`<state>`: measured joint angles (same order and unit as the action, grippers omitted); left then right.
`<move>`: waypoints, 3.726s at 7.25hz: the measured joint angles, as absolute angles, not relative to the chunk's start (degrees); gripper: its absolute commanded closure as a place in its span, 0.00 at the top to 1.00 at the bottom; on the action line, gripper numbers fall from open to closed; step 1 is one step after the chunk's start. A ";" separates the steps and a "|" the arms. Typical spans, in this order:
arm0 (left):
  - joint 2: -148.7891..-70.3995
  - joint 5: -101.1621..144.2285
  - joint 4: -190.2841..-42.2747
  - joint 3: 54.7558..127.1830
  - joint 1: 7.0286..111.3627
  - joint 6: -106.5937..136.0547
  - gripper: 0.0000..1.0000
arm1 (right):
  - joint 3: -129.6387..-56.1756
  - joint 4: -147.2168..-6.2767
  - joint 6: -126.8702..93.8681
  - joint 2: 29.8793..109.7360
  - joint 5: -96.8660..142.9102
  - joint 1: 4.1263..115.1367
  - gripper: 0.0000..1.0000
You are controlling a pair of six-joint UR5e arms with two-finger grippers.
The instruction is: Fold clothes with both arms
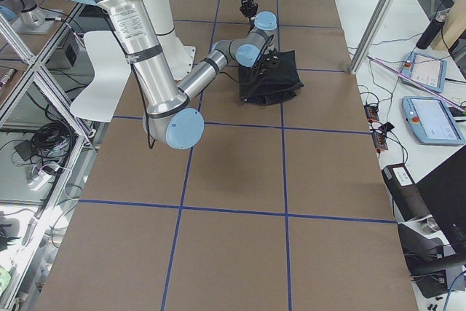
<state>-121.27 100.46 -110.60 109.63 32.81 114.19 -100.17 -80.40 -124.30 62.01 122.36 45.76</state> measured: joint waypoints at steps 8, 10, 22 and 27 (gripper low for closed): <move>-133.03 103.12 -128.47 74.21 47.20 98.41 1.00 | -49.54 -70.90 -103.31 30.40 124.36 53.96 1.00; -132.73 106.86 -127.87 76.62 49.09 97.27 1.00 | -53.77 -71.22 -103.28 30.97 124.47 52.94 1.00; -121.22 111.72 -118.63 94.52 52.47 84.09 1.00 | -52.51 -75.52 -88.75 32.08 107.58 44.14 0.00; -119.78 111.89 -118.57 95.07 53.50 81.34 1.00 | -45.33 -70.00 -87.39 29.64 118.11 52.77 0.00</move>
<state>-119.78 111.89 -118.57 95.07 53.50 81.34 -45.33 -70.00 -87.39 29.64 118.11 52.77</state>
